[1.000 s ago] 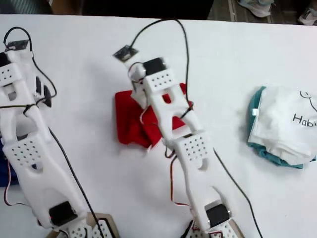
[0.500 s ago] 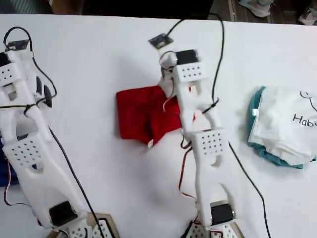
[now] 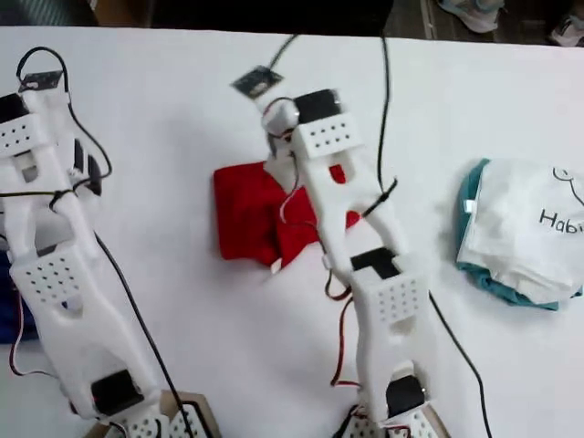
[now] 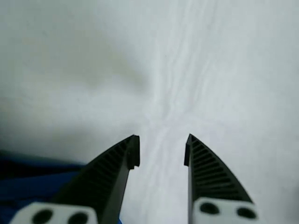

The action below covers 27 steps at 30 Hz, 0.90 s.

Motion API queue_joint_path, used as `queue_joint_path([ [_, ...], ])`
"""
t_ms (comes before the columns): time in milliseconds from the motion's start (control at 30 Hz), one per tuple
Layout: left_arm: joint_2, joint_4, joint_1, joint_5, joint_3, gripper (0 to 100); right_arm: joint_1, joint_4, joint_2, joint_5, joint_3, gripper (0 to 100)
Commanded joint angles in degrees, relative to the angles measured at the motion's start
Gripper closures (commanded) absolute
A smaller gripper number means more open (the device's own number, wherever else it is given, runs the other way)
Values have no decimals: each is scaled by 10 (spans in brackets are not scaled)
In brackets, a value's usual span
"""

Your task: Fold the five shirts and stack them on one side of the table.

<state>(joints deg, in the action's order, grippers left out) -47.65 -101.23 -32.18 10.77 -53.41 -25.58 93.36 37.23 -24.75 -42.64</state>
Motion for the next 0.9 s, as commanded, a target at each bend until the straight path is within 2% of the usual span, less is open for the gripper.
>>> queue_joint_path([
  [0,8,-4,4,3,-4,815,-7,-65,-38,0,3,931],
  [167,11,-6,4,4,-1,815,7,-99,20,0,0,759],
  [467,8,-6,4,4,0,815,37,-140,81,0,-70,789],
  [867,8,-6,4,4,0,815,22,-98,153,-1,-157,807],
])
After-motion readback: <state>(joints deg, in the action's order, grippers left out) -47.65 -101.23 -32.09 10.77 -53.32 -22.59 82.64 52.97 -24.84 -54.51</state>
